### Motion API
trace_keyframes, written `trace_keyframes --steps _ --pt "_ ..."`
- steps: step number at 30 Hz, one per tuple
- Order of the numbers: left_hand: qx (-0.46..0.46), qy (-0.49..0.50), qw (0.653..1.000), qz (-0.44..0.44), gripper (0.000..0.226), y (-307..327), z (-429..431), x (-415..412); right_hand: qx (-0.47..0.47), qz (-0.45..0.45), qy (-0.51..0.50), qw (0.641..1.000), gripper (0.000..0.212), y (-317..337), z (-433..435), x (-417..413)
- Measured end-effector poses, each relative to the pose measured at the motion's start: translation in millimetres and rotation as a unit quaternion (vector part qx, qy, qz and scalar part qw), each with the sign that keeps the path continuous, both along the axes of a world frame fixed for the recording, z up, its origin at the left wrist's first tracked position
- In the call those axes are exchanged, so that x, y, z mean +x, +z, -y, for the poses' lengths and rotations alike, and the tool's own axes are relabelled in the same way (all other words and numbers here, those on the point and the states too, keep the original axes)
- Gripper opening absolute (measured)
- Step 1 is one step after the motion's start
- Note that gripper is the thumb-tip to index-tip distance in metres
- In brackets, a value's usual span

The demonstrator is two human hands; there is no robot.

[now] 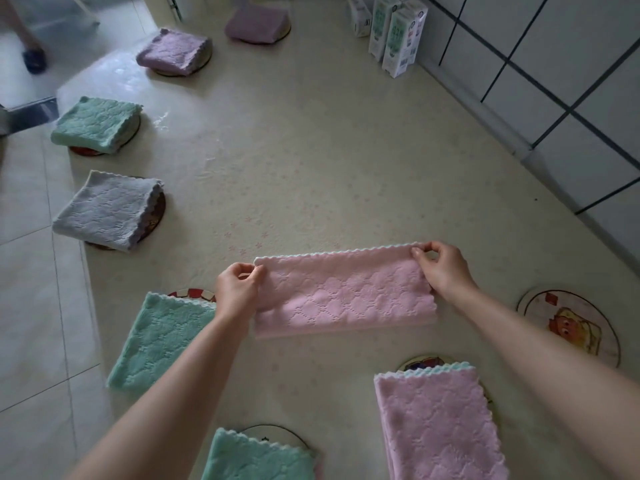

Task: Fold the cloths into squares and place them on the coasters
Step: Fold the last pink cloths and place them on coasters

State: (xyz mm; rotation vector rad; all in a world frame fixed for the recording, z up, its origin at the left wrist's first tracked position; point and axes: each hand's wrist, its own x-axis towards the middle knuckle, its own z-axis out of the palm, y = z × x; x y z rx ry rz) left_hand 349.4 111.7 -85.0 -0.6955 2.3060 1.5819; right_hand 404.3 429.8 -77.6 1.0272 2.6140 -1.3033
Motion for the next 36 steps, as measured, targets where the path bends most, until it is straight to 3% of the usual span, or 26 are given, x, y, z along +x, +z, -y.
trace_keyframes --steps 12,16,19,22,24,26,30,36 --pt "-0.065 -0.007 0.997 0.044 0.02 0 2 -18 0.07 0.051 0.017 0.996 0.02 6 7 -9" --pt "-0.147 -0.045 0.988 0.019 0.028 15 5 -12 0.082 0.045 0.001 0.996 0.027 20 8 1" --pt "-0.328 -0.151 0.924 -0.128 0.029 36 -3 20 0.198 -0.02 0.08 0.977 0.022 32 19 27" --pt "-0.345 -0.316 0.841 -0.27 0.039 39 -24 62 0.259 -0.124 0.249 0.925 0.028 28 42 54" --pt "-0.341 -0.44 0.785 -0.273 0.049 25 -36 85 0.266 -0.159 0.375 0.874 0.036 13 57 66" --pt "-0.345 -0.504 0.751 -0.253 0.057 12 -45 102 0.28 -0.17 0.434 0.839 0.036 2 68 73" --pt "-0.371 -0.526 0.73 -0.227 0.061 -2 -43 125 0.3 -0.169 0.452 0.823 0.034 -1 62 83" --pt "-0.417 -0.498 0.735 -0.193 0.062 -1 -15 143 0.315 -0.114 0.47 0.817 0.053 9 21 108"
